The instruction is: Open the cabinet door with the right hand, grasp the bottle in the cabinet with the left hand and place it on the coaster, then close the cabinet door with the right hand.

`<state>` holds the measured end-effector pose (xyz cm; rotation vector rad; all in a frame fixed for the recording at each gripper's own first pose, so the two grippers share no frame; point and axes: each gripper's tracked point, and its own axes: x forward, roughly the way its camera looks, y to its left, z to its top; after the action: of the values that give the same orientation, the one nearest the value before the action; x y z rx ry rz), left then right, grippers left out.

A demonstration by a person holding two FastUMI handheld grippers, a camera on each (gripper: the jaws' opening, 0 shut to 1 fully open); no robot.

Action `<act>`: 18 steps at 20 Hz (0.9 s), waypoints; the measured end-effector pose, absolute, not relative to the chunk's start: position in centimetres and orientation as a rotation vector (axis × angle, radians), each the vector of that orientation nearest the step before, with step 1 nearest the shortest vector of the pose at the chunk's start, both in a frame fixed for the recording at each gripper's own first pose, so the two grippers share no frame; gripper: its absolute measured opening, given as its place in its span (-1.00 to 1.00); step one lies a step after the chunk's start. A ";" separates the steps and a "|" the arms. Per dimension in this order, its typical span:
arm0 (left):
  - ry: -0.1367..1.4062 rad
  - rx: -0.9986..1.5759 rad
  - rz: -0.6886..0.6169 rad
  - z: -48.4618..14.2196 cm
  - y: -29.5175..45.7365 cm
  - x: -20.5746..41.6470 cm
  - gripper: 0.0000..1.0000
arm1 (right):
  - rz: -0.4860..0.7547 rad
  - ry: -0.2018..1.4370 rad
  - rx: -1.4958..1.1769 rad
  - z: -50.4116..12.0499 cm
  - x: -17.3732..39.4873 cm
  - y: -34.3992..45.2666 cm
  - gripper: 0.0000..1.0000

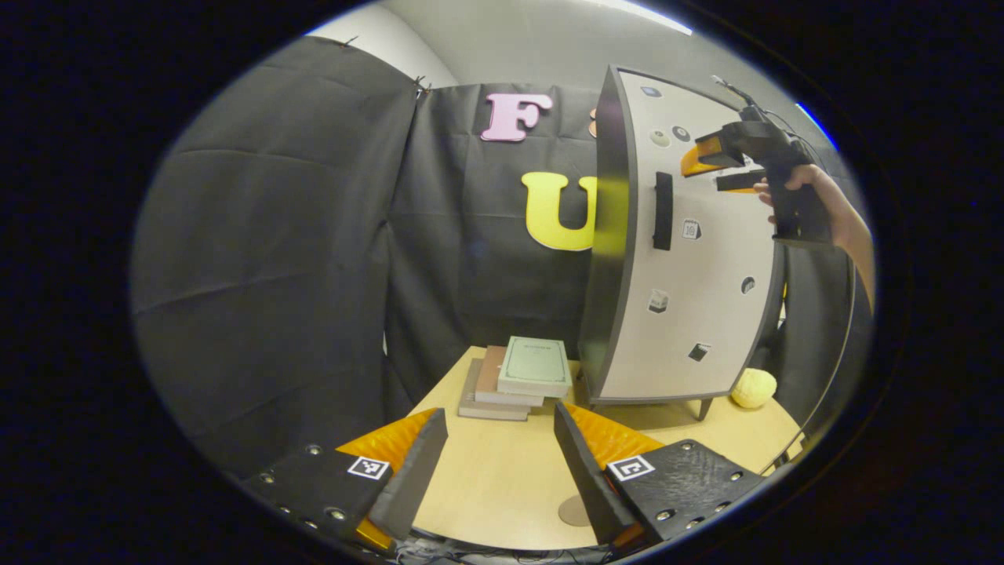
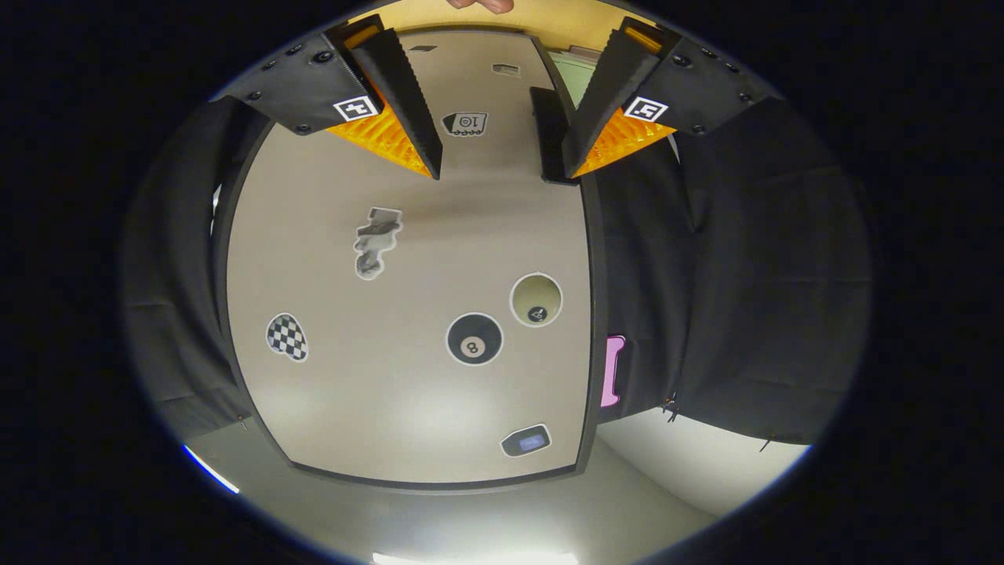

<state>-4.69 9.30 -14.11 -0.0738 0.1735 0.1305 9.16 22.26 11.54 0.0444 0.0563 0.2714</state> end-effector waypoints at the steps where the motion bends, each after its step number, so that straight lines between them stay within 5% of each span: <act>1: 0.179 -0.080 0.136 -14.5 9.6 -4.8 0.76 | 0.278 0.061 0.044 11.4 9.3 22.9 0.94; 12: 0.215 -0.091 0.182 -16.7 12.2 -6.3 0.66 | 0.268 0.141 -0.013 7.6 12.3 26.7 0.94; 15: 0.207 -0.094 0.170 -16.7 12.3 -6.5 0.66 | 0.250 0.150 -0.008 7.0 13.0 26.9 0.50; 18: 0.188 -0.088 0.153 -16.2 12.0 -6.5 0.67 | 0.264 0.172 -0.014 6.4 13.4 27.6 0.36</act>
<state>-6.45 12.03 -16.17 -0.0878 0.1877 0.1530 13.42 27.59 6.41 -0.0140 0.1722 0.2639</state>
